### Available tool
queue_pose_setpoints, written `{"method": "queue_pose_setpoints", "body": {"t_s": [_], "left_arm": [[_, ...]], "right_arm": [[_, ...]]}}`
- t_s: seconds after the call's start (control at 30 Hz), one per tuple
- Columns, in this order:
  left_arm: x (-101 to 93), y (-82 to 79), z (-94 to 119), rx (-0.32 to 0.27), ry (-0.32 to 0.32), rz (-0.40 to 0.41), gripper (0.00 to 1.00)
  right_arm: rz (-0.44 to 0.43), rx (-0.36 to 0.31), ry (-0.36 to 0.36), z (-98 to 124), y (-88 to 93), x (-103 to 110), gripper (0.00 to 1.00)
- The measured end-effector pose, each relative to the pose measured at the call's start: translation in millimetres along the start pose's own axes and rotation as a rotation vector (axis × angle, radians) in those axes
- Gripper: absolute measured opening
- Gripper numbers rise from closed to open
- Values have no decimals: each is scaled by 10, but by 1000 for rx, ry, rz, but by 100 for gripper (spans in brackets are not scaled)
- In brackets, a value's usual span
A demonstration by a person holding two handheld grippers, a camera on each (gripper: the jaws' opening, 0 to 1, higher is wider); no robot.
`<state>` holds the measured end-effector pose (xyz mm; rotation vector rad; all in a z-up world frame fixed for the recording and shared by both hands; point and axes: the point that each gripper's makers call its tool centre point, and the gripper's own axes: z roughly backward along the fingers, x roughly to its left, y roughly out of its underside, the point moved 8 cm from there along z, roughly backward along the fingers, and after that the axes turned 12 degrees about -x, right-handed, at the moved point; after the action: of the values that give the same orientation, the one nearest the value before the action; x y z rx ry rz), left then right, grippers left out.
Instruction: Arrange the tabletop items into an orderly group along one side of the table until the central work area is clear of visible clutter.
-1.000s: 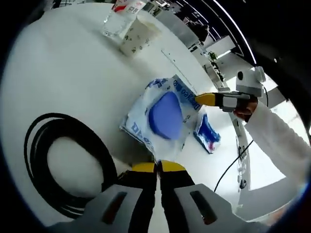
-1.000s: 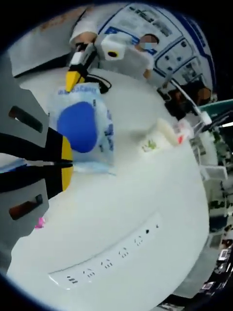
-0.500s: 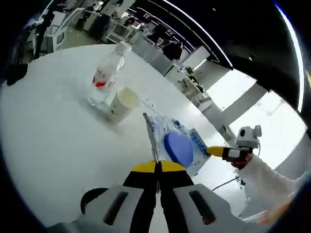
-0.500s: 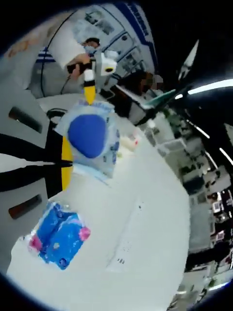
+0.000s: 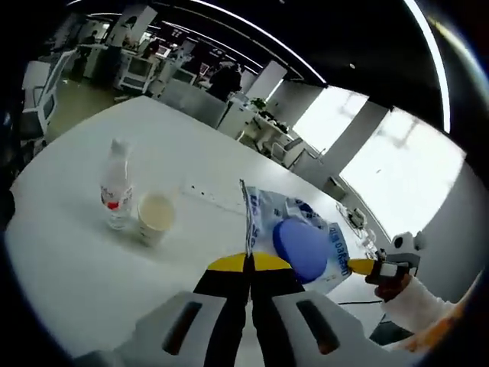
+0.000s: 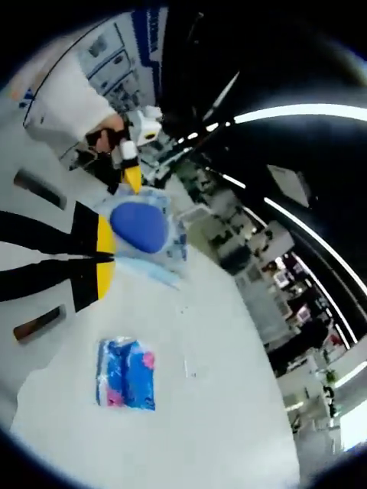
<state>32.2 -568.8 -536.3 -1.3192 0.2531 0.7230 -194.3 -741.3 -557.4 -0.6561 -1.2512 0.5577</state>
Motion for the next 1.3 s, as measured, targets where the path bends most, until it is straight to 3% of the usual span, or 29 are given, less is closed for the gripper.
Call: {"method": "queue_pose_setpoints", "body": {"t_s": [0.13, 0.37, 0.53, 0.6, 0.73, 0.87, 1.03, 1.2, 1.3], "left_arm": [[-42, -18, 1, -1, 9, -18, 0], [-6, 22, -11, 13, -3, -44, 0], [89, 53, -93, 38, -35, -64, 0], [159, 80, -134, 73, -63, -125, 0], [245, 102, -230, 94, -89, -163, 0], [327, 115, -346, 119, -134, -208, 0], [426, 99, -540, 190, -166, -356, 0], [443, 161, -744, 288, -156, -533, 0], [506, 225, -891, 294, -167, -497, 0]], "right_arm": [[-6, 17, 3, 50, 84, -11, 0], [9, -5, 9, 11, 9, -7, 0], [99, 57, 47, -122, 120, -86, 0], [87, 67, 52, -188, 175, -112, 0], [92, 100, 86, -322, 251, -199, 0], [159, 147, 141, -561, 273, -306, 0], [189, 192, 165, -784, 264, -418, 0], [179, 227, 208, -870, 282, -548, 0], [185, 241, 234, -908, 303, -607, 0]]}}
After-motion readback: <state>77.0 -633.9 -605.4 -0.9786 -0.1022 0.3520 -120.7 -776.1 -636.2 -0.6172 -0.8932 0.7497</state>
